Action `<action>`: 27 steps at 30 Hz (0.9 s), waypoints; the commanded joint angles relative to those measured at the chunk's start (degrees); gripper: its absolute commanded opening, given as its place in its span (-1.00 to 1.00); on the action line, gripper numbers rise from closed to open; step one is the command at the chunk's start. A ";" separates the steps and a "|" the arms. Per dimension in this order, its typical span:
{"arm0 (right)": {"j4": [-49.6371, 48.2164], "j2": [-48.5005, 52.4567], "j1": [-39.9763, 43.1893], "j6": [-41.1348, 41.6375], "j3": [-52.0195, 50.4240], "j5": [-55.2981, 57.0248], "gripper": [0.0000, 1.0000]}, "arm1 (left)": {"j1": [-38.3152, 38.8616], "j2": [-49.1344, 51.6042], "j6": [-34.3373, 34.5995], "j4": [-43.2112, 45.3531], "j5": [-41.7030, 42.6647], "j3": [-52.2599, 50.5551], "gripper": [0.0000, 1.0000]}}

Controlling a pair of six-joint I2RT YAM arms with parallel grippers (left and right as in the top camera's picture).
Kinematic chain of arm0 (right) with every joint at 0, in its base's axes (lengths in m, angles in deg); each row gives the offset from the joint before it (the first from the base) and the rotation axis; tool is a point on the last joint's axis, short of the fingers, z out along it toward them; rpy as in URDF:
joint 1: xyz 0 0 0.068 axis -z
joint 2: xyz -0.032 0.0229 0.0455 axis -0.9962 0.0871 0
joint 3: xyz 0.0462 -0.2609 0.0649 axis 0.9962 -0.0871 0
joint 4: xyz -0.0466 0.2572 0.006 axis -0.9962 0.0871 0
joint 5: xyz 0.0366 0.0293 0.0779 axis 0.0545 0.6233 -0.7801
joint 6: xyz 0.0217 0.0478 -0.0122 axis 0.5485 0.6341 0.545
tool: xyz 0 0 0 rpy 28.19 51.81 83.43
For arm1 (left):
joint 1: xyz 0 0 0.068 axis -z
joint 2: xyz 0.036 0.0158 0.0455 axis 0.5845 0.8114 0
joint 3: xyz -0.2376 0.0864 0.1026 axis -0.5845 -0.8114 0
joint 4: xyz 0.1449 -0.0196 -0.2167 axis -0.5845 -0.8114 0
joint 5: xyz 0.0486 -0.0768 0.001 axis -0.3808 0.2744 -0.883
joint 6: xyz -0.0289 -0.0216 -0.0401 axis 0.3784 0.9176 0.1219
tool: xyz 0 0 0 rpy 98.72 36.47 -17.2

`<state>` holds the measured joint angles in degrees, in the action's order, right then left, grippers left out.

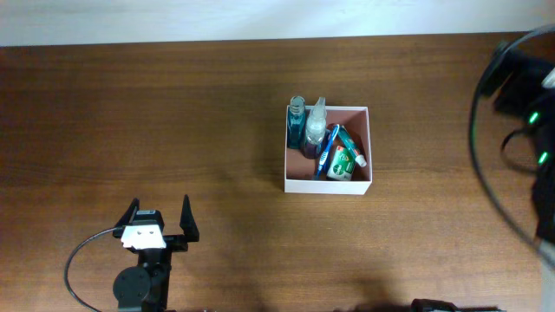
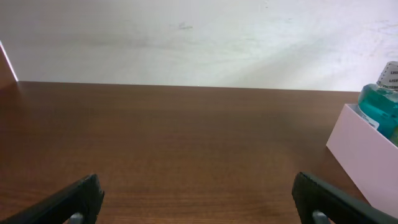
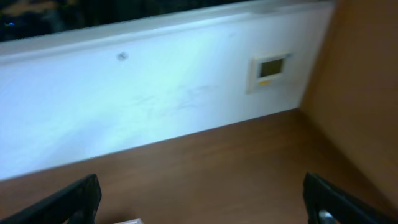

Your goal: Pack container

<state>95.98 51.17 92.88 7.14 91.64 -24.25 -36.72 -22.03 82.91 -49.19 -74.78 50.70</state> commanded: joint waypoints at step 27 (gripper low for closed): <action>-41.77 -64.98 -8.28 -13.92 -74.82 -13.44 0.98 | -0.35 -0.55 -1.25 -0.46 1.11 -0.07 0.99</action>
<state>54.60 -10.29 85.93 -6.61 20.15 -39.29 -36.72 -22.03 82.78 -49.19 -74.69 50.70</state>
